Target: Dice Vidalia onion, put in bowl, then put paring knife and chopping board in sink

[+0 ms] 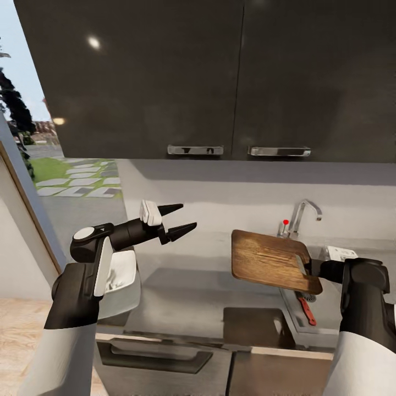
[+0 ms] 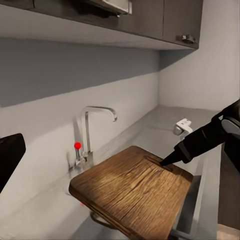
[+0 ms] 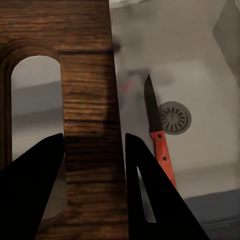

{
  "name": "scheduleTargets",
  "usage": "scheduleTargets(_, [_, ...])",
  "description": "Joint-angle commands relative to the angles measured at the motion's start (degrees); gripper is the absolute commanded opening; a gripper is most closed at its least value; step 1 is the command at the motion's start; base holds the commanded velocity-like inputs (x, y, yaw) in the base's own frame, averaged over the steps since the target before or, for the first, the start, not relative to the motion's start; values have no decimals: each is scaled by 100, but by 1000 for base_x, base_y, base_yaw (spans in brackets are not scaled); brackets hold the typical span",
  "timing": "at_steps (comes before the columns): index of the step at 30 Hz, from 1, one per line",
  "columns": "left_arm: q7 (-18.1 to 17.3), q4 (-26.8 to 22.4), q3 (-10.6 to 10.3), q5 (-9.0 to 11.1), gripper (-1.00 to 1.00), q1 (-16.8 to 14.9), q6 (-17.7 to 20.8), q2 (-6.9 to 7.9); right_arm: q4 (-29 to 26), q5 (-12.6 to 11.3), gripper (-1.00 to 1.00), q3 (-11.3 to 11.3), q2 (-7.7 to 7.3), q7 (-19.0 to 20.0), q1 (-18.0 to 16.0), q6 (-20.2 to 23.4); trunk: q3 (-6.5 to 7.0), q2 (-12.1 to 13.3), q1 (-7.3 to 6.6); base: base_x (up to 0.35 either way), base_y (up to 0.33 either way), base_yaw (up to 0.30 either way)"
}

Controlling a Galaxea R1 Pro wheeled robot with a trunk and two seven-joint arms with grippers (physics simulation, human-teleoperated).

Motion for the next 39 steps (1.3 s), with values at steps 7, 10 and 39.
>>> scheduleTargets(7, [-21,0,10,11,100,-7,58,-5,-22,43,-100,-78,36,28,-13,19,-14,-14,3,-9,0,0])
scheduleTargets(10, [-23,0,10,11,100,-7,59,-5,-23,-107,-100,-82,157,-94,-55,3,-14,-14,3,0,0,0])
scheduleTargets(39, [-24,0,10,11,100,-7,59,-5,748,-7627,-100,2206,627,-10711,-80,-2656,-14,-14,3,0,0,0])
